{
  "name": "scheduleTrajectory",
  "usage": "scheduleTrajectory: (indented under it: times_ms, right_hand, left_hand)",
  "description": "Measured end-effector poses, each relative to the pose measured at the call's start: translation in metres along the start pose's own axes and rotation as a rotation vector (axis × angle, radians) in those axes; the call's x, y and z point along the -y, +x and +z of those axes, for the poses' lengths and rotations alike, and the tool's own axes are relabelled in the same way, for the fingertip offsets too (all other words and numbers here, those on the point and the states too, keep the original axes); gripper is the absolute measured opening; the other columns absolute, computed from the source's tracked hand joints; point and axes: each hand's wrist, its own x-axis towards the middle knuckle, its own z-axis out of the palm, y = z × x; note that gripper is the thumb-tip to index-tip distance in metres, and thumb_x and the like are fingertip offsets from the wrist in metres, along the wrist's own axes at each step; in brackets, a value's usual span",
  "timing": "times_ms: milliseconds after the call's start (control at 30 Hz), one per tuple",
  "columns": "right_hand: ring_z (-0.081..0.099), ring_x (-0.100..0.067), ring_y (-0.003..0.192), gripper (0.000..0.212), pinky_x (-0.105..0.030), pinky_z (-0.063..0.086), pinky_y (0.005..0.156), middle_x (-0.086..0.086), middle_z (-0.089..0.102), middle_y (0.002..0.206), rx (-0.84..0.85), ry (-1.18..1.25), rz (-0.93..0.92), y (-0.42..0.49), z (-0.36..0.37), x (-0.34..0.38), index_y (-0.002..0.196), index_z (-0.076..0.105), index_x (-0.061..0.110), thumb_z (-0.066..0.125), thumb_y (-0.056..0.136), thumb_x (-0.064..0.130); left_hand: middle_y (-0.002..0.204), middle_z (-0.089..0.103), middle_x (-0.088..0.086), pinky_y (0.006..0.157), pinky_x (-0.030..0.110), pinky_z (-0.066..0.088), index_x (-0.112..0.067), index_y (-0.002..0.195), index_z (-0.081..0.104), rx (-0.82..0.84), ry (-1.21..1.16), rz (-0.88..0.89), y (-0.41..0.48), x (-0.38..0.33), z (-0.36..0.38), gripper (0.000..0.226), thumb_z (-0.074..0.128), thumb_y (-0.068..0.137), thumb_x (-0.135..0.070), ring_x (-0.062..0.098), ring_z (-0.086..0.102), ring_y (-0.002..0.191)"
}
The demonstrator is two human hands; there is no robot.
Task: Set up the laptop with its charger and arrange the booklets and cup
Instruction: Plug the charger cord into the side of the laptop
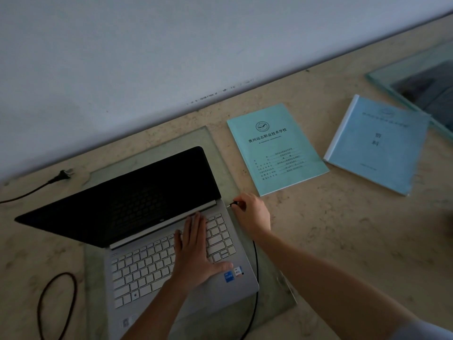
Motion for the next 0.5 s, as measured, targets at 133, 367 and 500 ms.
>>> scheduleTrajectory:
  times_ms: [133,367,500]
  right_hand:
    - [0.055,-0.009,0.078,0.01,-0.025,0.049,0.068,0.007,0.063,0.092,0.02,0.005,-0.004,-0.002,-0.001,-0.003,0.093,0.066,0.017,0.064,0.085,0.023]
    - [0.055,-0.01,0.077,0.01,-0.02,0.043,0.064,0.004,0.065,0.092,0.025,0.039,-0.025,-0.002,-0.006,-0.004,0.092,0.068,0.018,0.065,0.084,0.022]
    - [0.058,-0.012,0.078,0.01,-0.023,0.045,0.066,0.002,0.068,0.089,-0.005,0.082,0.027,0.008,-0.008,0.002,0.09,0.069,0.016,0.065,0.083,0.022]
  left_hand:
    - [0.153,-0.032,-0.005,0.114,0.049,-0.017,-0.026,0.134,-0.041,0.003,0.002,0.003,0.0,0.0,0.0,0.139,0.044,0.045,-0.092,0.013,-0.035,0.138]
    - [0.154,-0.031,-0.005,0.114,0.049,-0.017,-0.025,0.136,-0.036,0.005,-0.005,0.007,-0.001,-0.001,-0.002,0.138,0.045,0.046,-0.091,0.014,-0.034,0.138]
    - [0.154,-0.031,-0.004,0.114,0.05,-0.015,-0.025,0.138,-0.035,-0.003,0.0,0.011,-0.001,-0.001,-0.001,0.139,0.044,0.045,-0.093,0.014,-0.033,0.139]
